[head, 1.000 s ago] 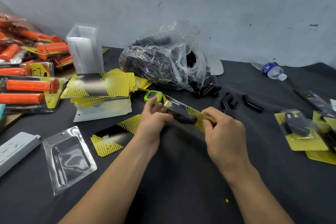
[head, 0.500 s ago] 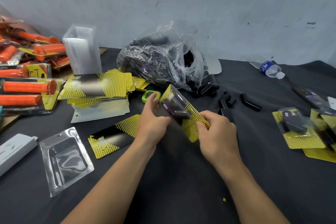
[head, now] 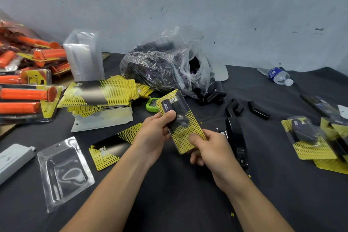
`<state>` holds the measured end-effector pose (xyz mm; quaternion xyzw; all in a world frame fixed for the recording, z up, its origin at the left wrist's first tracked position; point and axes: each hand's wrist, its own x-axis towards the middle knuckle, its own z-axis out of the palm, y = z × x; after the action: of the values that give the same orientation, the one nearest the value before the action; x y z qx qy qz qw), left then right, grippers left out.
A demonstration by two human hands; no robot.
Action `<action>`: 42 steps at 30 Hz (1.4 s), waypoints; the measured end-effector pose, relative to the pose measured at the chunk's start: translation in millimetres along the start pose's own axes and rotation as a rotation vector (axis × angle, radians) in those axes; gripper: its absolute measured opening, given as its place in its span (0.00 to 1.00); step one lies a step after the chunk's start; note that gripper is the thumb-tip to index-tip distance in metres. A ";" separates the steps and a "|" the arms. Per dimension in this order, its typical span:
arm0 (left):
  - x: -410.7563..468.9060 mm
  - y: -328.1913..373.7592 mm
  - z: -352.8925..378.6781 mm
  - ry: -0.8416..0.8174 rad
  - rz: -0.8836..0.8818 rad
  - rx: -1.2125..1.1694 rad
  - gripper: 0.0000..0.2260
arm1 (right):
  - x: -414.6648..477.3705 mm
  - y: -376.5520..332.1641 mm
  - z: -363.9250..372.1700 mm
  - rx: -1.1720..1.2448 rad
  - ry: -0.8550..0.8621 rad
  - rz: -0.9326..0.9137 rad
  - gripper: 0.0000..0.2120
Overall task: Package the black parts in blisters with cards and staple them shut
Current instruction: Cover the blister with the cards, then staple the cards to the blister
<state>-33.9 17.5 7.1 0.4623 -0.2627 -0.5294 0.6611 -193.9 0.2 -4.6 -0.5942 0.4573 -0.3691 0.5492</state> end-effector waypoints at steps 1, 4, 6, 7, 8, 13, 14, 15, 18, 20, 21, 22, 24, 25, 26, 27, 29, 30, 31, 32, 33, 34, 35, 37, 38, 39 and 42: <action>0.5 0.7 -0.9 0.005 0.011 0.006 0.09 | 0.0 0.6 1.1 -0.045 -0.020 0.022 0.11; 0.5 0.7 -1.0 -0.001 0.032 0.027 0.06 | -0.6 1.4 5.9 0.020 -0.021 0.072 0.12; 0.4 0.0 -0.2 -0.009 0.045 0.039 0.05 | -1.5 1.1 8.2 0.098 -0.029 0.092 0.11; 0.4 0.2 -0.1 -0.013 0.054 0.045 0.06 | -1.3 1.5 8.2 0.119 -0.042 0.097 0.10; 0.1 0.3 0.0 -0.016 0.060 0.055 0.06 | -0.9 2.2 7.6 0.128 -0.062 0.098 0.10; -0.6 -1.4 1.3 -0.016 0.045 0.079 0.05 | 0.9 3.6 2.9 0.126 -0.108 0.084 0.08; -0.7 -1.5 1.7 -0.016 0.027 0.077 0.05 | 0.8 3.8 2.7 0.122 -0.108 0.076 0.08; -0.5 -1.5 2.4 -0.024 0.001 0.074 0.07 | 0.5 4.0 2.8 0.118 -0.106 0.067 0.09; -1.6 -2.3 5.1 -0.053 -0.052 0.048 0.12 | 0.4 4.4 5.1 0.138 -0.069 0.052 0.10; -2.5 -3.6 6.3 -0.062 -0.022 0.027 0.10 | 0.1 1.2 4.7 0.163 -0.044 0.065 0.09; -2.8 -4.3 6.4 -0.056 -0.001 0.025 0.08 | -0.9 -1.5 3.2 0.148 -0.053 0.068 0.08; -3.0 -4.6 5.9 -0.041 0.017 0.028 0.06 | -2.5 -3.7 0.8 0.094 -0.082 0.057 0.07; -2.4 -3.6 4.0 -0.002 0.033 0.032 0.06 | -6.3 -10.0 -8.9 -0.254 -0.124 -0.029 0.03; -1.5 -2.6 3.4 0.016 0.034 0.028 0.06 | -8.5 -13.7 -15.3 -0.461 -0.078 -0.095 0.07; -0.7 -1.3 2.5 0.033 0.032 0.022 0.07 | -9.0 -16.1 -22.5 -0.599 0.051 -0.188 0.13; -0.1 -0.1 1.8 0.047 0.029 0.021 0.07 | -10.2 -23.1 -30.0 -0.648 0.244 -0.292 0.15; 0.3 1.1 0.8 0.070 0.034 0.025 0.05 | -9.0 -32.1 -47.0 -0.647 0.610 -0.404 0.15; 0.6 0.8 0.5 0.076 0.040 0.032 0.04 | -6.6 -32.7 -55.0 -0.663 0.685 -0.339 0.15; 1.3 0.3 0.3 0.081 0.045 0.042 0.03 | -2.9 -30.5 -61.2 -0.695 0.665 -0.203 0.16; 1.8 0.1 0.4 0.085 0.049 0.053 0.03 | 1.0 -26.3 -64.9 -0.744 0.576 -0.033 0.21; 2.2 0.1 0.7 0.090 0.053 0.062 0.03 | 4.7 -19.8 -67.2 -0.774 0.455 0.106 0.26; 2.6 0.2 0.9 0.093 0.057 0.069 0.03 | 7.1 -14.9 -67.4 -0.790 0.350 0.183 0.30; 3.1 0.1 1.3 0.097 0.062 0.072 0.03 | 7.8 -12.7 -66.2 -0.805 0.277 0.208 0.33; 3.9 0.0 2.0 0.106 0.073 0.065 0.03 | 7.2 -13.9 -61.9 -0.829 0.207 0.176 0.33; 4.0 0.3 1.6 0.115 0.082 0.058 0.03 | 6.1 -15.9 -58.4 -0.833 0.180 0.157 0.33; 4.5 0.6 1.0 0.125 0.092 0.053 0.03 | 4.3 -16.7 -54.7 -0.843 0.148 0.138 0.33; 6.6 1.3 -2.1 0.146 0.126 0.047 0.03 | -5.5 -15.7 -41.5 -0.903 0.076 0.058 0.38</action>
<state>-29.6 12.0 6.4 0.4974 -0.2548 -0.4455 0.6995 -232.5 -7.9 16.4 -0.7470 0.6089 -0.1388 0.2279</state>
